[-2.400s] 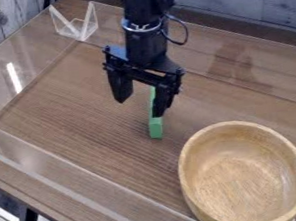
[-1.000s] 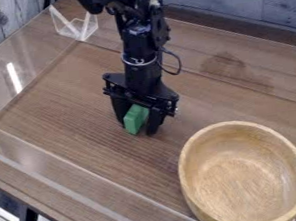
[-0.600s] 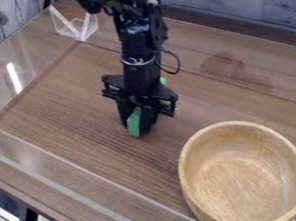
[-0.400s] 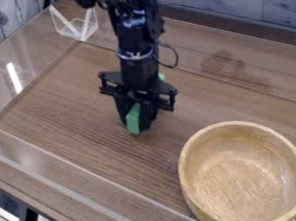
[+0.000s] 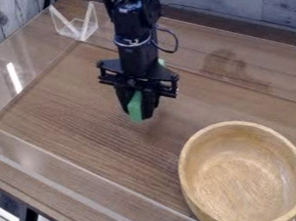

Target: Put green stick into wooden bowl

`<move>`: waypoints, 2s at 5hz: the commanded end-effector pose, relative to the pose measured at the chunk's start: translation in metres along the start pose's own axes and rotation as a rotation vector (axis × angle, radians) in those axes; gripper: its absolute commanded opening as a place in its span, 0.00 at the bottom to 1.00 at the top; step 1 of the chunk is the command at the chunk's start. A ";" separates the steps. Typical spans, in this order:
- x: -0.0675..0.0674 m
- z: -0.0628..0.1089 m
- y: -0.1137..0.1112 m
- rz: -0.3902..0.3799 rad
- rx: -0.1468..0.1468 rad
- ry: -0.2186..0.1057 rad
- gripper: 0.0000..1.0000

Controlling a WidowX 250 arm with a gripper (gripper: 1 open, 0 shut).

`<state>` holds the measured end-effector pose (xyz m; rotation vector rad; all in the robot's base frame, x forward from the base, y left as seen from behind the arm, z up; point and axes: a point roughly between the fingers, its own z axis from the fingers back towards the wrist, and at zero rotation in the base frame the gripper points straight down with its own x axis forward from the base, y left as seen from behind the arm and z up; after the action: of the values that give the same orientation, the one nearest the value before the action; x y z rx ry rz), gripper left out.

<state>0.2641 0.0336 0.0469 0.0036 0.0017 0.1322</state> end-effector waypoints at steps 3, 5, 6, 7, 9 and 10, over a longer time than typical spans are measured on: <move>0.001 -0.008 -0.009 0.024 0.010 -0.037 0.00; 0.015 0.011 -0.017 0.052 -0.010 -0.047 0.00; 0.025 0.021 -0.023 0.060 -0.023 -0.062 0.00; 0.032 0.029 -0.030 0.056 -0.036 -0.080 0.00; 0.035 0.042 -0.032 0.000 -0.051 -0.115 0.00; 0.035 0.047 -0.032 -0.033 -0.055 -0.131 0.00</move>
<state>0.2939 0.0050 0.0728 -0.0430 -0.0568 0.1033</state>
